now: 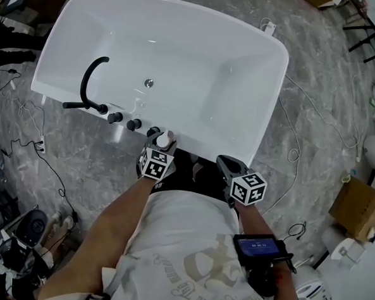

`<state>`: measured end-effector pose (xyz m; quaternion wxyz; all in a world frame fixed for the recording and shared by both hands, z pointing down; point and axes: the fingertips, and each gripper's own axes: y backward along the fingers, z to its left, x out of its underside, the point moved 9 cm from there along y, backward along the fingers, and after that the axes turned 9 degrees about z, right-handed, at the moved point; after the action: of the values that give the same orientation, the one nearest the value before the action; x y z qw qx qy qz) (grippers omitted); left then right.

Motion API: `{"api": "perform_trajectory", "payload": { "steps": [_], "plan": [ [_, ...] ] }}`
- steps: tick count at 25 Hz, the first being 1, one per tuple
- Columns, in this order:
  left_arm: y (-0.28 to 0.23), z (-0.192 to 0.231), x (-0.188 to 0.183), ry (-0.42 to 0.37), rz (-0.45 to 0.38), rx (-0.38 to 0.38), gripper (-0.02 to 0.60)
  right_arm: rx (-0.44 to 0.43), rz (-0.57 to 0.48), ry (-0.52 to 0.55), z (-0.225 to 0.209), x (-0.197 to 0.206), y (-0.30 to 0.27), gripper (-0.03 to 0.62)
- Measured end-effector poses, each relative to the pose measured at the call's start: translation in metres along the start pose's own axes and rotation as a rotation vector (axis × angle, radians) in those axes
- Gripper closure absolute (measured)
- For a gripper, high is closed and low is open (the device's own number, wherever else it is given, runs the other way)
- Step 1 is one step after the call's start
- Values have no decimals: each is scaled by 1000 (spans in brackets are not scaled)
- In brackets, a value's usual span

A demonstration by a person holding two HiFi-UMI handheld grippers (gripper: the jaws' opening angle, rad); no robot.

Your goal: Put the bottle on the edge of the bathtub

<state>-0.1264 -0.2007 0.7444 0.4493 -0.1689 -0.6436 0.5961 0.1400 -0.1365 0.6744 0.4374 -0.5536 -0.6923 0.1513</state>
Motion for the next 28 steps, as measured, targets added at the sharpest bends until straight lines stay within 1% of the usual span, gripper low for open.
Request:
{"api": "perform_trajectory", "payload": {
  "steps": [4, 7, 9, 13, 20, 24, 28],
  "plan": [
    [3, -1, 9, -21, -15, 14, 360, -9, 9, 8, 2, -6, -6, 588],
    [1, -4, 12, -82, -10, 35, 359, -15, 19, 18, 3, -9, -10, 588],
    [-1, -6, 13, -107, -10, 45, 357, -18, 23, 22, 4, -11, -13, 588],
    [-1, -6, 14, -85, -24, 59, 354, -23, 29, 28, 7, -13, -16, 588],
    [1, -9, 17, -63, -25, 71, 350, -19, 33, 36, 13, -12, -13, 588],
    [-1, -1, 19, -49, -24, 74, 342, -18, 31, 46, 15, -13, -18, 588],
    [-3, -2, 19, -28, -11, 97, 330, -21, 29, 45, 16, -8, -18, 588]
  ]
}}
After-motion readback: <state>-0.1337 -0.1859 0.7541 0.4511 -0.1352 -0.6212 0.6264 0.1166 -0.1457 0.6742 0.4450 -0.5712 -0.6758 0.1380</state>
